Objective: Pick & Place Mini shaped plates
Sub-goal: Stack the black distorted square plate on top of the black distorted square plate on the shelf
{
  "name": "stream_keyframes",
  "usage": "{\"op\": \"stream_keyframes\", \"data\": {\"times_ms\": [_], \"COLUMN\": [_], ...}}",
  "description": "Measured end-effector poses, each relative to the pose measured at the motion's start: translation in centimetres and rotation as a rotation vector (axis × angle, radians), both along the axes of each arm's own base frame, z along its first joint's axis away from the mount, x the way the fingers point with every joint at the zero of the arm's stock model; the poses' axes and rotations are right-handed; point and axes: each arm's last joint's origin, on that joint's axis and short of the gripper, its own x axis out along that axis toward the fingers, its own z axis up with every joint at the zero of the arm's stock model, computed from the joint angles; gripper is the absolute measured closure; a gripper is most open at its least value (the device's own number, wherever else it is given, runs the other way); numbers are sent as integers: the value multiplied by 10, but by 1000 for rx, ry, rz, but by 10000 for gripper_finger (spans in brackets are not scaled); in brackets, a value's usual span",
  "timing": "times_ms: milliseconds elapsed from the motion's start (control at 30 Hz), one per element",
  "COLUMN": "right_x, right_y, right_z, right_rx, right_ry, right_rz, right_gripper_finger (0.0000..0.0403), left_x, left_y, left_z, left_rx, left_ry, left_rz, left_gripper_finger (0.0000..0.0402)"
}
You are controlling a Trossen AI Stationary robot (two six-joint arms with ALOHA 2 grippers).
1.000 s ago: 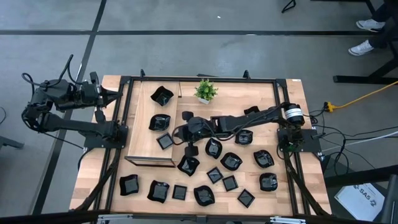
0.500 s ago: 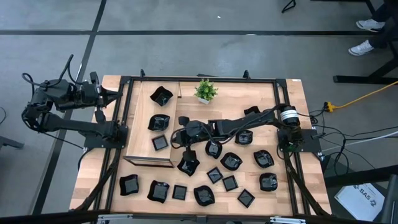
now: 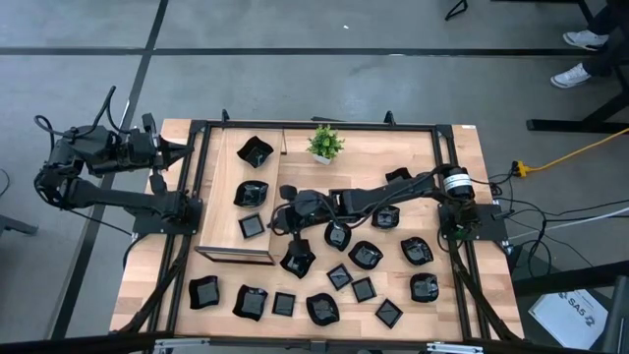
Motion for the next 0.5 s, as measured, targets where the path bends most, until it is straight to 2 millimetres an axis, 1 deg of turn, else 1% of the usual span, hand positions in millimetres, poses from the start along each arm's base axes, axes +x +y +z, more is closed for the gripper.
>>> {"op": "stream_keyframes", "data": {"times_ms": [67, 133, 333, 500], "right_x": [-1, -5, -17, -30], "right_y": [1, 1, 13, 23], "right_z": [0, 2, 31, 46], "right_rx": [-1, -3, 9, -8], "right_ry": [28, 92, 257, 412], "right_rz": [6, 8, 18, 34], "right_gripper_finger": [399, 399, 399, 399], "left_x": [0, 0, 0, 0], "left_y": [0, 0, 0, 0], "left_z": [0, 0, 0, 0], "left_rx": [0, 0, 0, 0], "left_ry": [0, 0, 1, 1], "left_rz": [0, 0, 0, 0], "left_gripper_finger": [398, 398, 398, 398]}}
